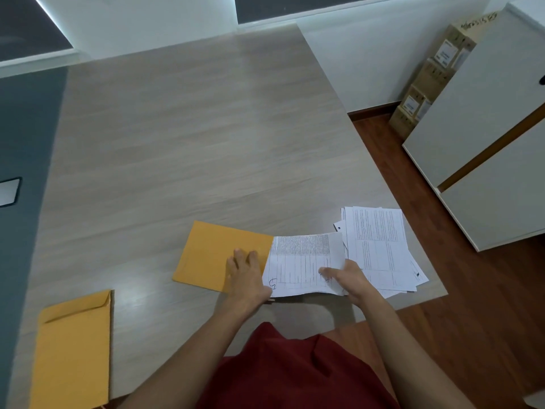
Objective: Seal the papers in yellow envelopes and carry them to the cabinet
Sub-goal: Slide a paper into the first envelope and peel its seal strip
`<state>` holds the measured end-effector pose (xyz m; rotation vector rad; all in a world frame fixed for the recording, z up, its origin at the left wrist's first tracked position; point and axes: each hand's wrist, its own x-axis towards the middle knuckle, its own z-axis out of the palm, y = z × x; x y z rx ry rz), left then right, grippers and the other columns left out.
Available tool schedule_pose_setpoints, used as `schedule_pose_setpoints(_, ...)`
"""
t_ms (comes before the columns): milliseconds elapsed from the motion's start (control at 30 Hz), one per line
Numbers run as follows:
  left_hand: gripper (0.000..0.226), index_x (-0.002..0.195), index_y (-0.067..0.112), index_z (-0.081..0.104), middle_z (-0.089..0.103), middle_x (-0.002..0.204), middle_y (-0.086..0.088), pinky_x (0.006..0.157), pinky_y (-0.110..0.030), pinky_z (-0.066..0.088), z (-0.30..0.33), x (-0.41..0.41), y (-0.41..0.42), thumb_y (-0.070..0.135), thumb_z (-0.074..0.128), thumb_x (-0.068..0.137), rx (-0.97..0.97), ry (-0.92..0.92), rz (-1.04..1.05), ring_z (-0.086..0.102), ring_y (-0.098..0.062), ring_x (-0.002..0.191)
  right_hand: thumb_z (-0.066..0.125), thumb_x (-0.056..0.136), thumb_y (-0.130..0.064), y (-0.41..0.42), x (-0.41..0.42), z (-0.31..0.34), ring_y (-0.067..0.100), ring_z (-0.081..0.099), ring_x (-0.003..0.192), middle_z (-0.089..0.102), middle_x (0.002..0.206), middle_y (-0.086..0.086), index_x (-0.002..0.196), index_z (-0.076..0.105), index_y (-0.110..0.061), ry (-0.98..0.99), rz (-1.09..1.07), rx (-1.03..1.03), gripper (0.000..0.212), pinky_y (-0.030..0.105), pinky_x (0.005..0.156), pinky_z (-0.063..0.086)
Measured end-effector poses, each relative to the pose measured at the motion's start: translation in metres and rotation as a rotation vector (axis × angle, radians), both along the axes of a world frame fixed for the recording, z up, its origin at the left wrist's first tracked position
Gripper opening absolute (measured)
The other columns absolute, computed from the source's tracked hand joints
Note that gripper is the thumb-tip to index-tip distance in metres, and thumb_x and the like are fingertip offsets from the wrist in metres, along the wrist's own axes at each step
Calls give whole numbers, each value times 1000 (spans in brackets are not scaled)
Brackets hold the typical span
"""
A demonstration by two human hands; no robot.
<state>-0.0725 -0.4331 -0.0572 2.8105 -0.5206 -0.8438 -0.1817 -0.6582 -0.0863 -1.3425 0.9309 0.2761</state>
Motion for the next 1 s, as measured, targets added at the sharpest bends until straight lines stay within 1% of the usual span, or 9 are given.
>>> schedule_pose_setpoints(100,82,142,9,28,10,156,-23,118,-40,22,3,4,0,29,69,74,-62,37,33,14,-40,142,76,79,-15,13,1,3,17,70,85,75,90,-1,96,70,-16,4,-50,-40,18,24,57,54)
schedule_pose_setpoints(267,78,144,9,31,12,159,-19,117,-36,22,2,5,1,23,64,75,-95,39,54,14,-34,146,75,81,-16,41,7,3,17,69,82,75,92,4,94,71,-10,5,-63,-34,16,23,54,52)
schedule_pose_setpoints(333,77,145,9,31,11,160,-19,116,-36,23,1,4,1,22,64,76,-88,28,37,15,-33,145,74,83,-14,52,13,2,18,70,84,74,96,6,98,70,-9,-4,-45,-28,16,24,61,55)
schedule_pose_setpoints(467,75,139,13,37,19,155,-19,109,-36,35,-2,7,3,28,66,72,-61,6,-8,23,-32,140,68,87,-9,57,29,4,22,67,99,69,107,1,113,64,-13,-13,20,-46,27,39,89,55)
schedule_pose_setpoints(567,84,136,20,38,31,144,-9,95,-35,42,1,20,9,45,70,63,-49,-51,-117,34,-27,130,69,85,-6,48,36,5,22,66,98,68,107,2,115,64,-11,4,45,-48,31,38,90,54)
schedule_pose_setpoints(667,130,152,27,11,7,160,-10,112,-44,30,-1,42,20,63,80,48,23,-74,-310,11,-33,148,71,84,-3,39,38,6,21,66,96,68,108,4,115,64,-9,23,75,-30,33,32,83,54)
schedule_pose_setpoints(767,162,150,34,-25,-20,161,-14,119,-56,10,-3,59,25,62,89,37,167,-106,-489,-14,-36,150,72,82,-4,30,38,9,15,66,92,69,105,1,109,64,-12,45,138,-19,29,25,72,53)
schedule_pose_setpoints(867,167,142,35,-40,-26,160,-20,119,-60,-2,-5,61,25,59,91,42,241,-110,-620,-23,-37,148,73,81,-5,24,39,13,11,66,87,70,96,-5,101,65,-17,65,172,-16,25,21,65,52)
schedule_pose_setpoints(1000,170,140,35,-43,-29,157,-22,116,-66,1,-7,51,23,61,91,40,230,-91,-628,-25,-37,147,76,79,-7,22,40,14,12,69,86,72,94,-5,95,67,-18,80,157,-3,22,21,63,53)
